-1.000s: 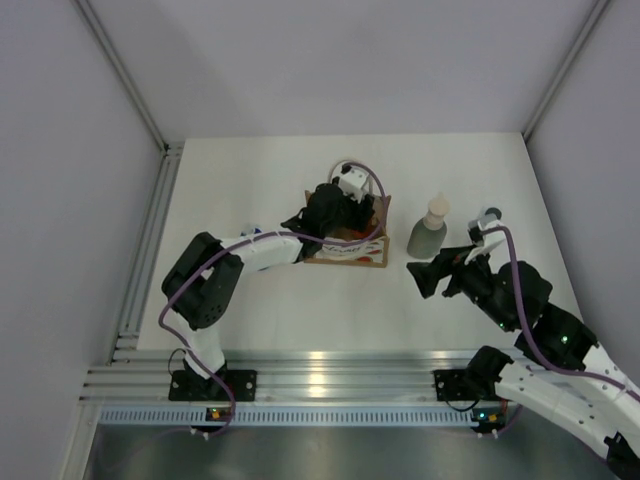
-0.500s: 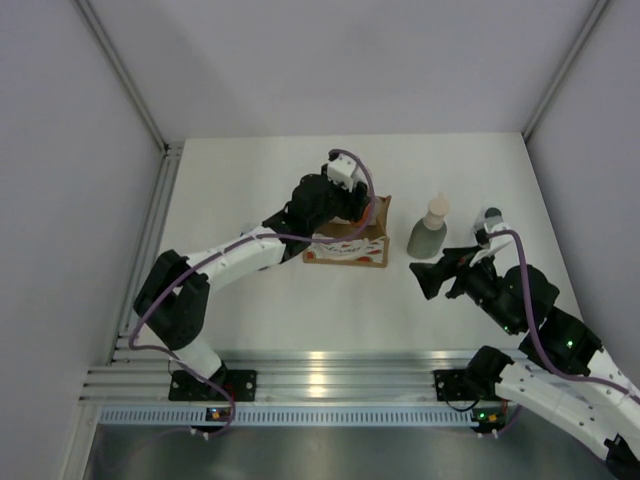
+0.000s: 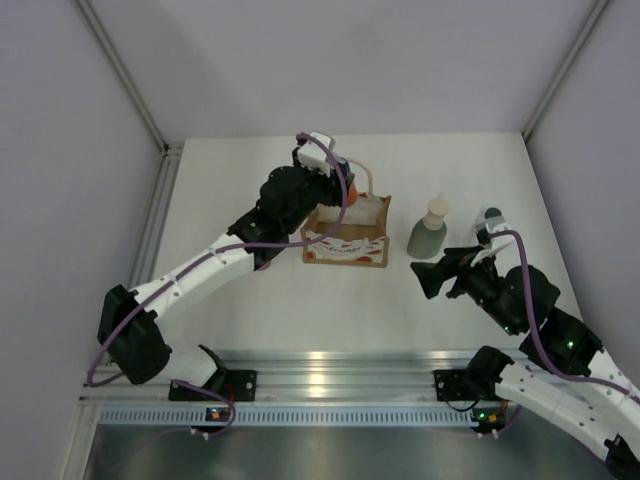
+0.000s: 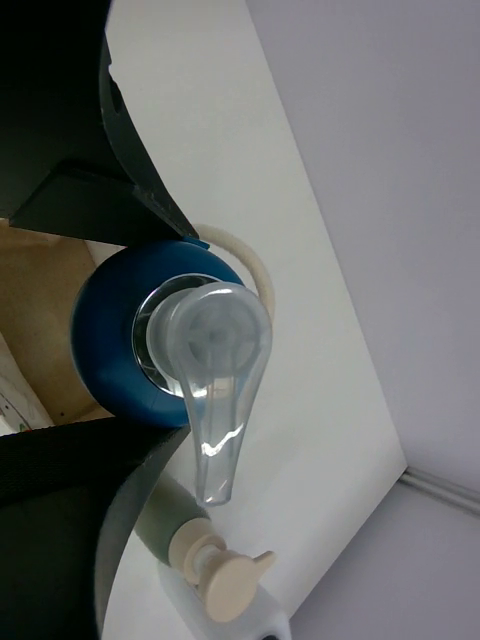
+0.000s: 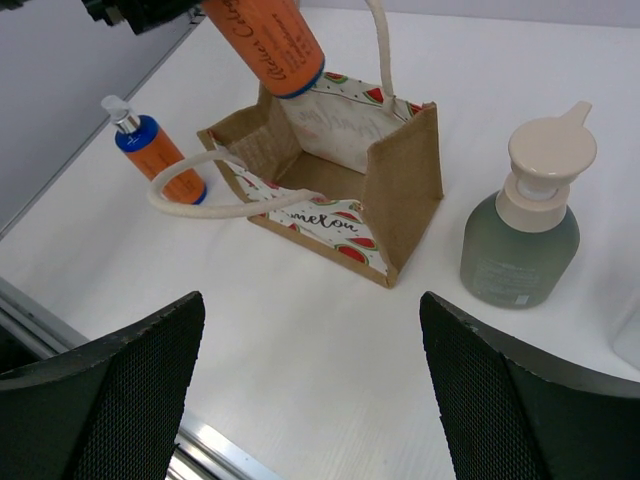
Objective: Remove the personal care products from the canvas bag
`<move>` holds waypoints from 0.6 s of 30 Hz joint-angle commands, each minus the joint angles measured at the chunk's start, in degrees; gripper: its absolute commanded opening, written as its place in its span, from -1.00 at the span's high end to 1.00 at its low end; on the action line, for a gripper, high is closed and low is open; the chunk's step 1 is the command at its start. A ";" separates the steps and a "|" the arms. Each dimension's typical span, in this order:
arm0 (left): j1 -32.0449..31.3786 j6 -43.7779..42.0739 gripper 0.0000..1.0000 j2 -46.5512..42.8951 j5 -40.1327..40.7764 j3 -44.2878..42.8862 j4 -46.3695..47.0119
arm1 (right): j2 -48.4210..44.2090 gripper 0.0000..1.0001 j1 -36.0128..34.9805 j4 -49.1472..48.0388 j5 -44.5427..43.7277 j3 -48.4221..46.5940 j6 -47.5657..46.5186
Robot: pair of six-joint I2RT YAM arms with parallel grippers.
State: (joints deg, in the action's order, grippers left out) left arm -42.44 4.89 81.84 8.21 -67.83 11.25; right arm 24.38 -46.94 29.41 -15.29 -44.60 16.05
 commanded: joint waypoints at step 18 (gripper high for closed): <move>20.63 8.73 1.00 -4.32 29.41 0.57 0.16 | 0.32 -0.70 0.62 -2.95 4.74 -0.49 0.82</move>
State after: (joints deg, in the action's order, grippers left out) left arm -25.69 8.86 77.95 38.39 -70.32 3.31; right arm 24.56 -46.94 28.82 -12.67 -44.60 16.51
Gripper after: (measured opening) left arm 0.654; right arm 0.848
